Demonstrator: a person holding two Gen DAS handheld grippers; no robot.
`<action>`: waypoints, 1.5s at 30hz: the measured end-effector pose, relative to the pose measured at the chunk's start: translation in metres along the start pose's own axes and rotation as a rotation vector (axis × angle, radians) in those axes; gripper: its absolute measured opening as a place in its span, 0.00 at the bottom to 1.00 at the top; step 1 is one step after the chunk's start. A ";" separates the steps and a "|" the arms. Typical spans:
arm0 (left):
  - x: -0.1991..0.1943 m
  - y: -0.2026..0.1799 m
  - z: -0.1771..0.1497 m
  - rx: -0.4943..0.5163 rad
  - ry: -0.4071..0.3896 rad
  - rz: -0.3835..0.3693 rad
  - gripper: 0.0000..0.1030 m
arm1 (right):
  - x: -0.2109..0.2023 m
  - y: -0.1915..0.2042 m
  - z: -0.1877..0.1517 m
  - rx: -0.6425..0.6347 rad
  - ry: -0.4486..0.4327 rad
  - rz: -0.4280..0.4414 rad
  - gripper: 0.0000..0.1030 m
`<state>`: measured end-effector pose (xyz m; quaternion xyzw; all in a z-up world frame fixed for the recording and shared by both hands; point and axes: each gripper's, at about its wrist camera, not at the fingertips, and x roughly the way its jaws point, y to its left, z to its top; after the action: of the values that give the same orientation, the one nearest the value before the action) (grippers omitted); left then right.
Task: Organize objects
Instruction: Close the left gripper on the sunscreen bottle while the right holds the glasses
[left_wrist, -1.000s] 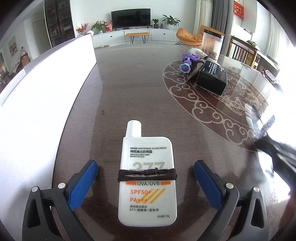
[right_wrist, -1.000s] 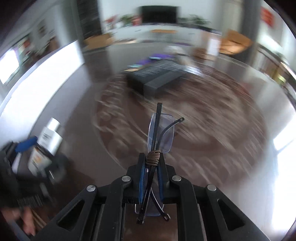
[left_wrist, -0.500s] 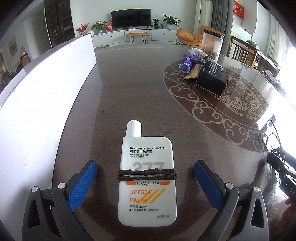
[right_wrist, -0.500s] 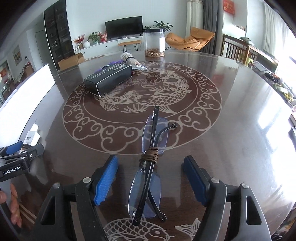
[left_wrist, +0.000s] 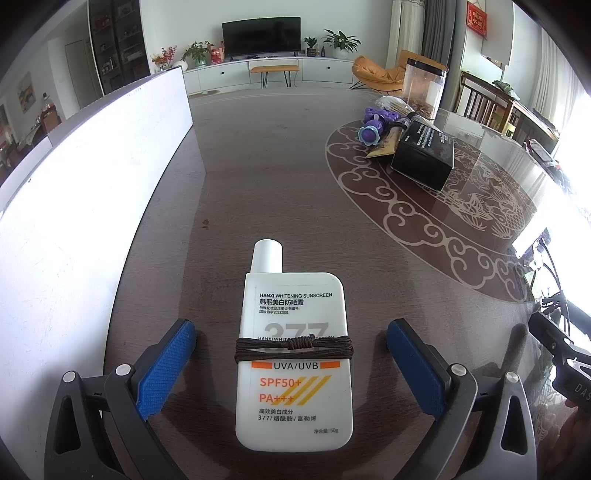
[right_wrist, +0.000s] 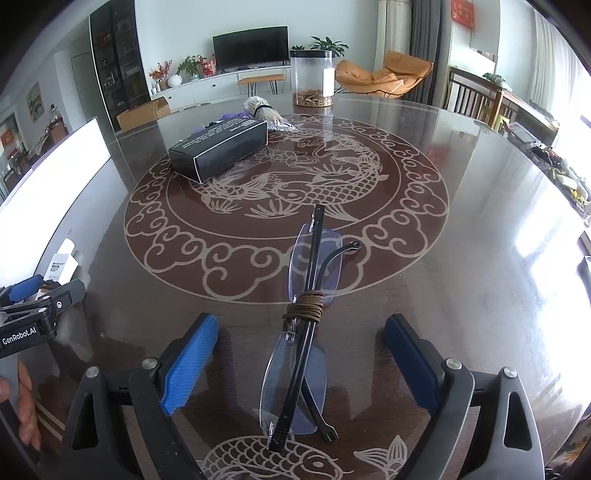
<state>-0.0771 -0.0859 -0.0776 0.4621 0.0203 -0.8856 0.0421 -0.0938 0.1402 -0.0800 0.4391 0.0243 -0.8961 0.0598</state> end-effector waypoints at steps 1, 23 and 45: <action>0.000 0.000 0.000 0.000 0.000 0.000 1.00 | 0.000 0.000 0.000 -0.001 0.001 -0.001 0.90; 0.006 0.001 0.017 0.107 0.142 -0.068 1.00 | -0.005 -0.002 -0.003 0.001 0.005 0.010 0.93; -0.030 -0.017 -0.020 0.139 0.022 -0.107 0.52 | -0.012 -0.001 0.020 -0.027 0.089 0.032 0.93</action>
<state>-0.0449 -0.0660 -0.0643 0.4720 -0.0161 -0.8806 -0.0378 -0.1019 0.1403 -0.0585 0.4779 0.0321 -0.8743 0.0787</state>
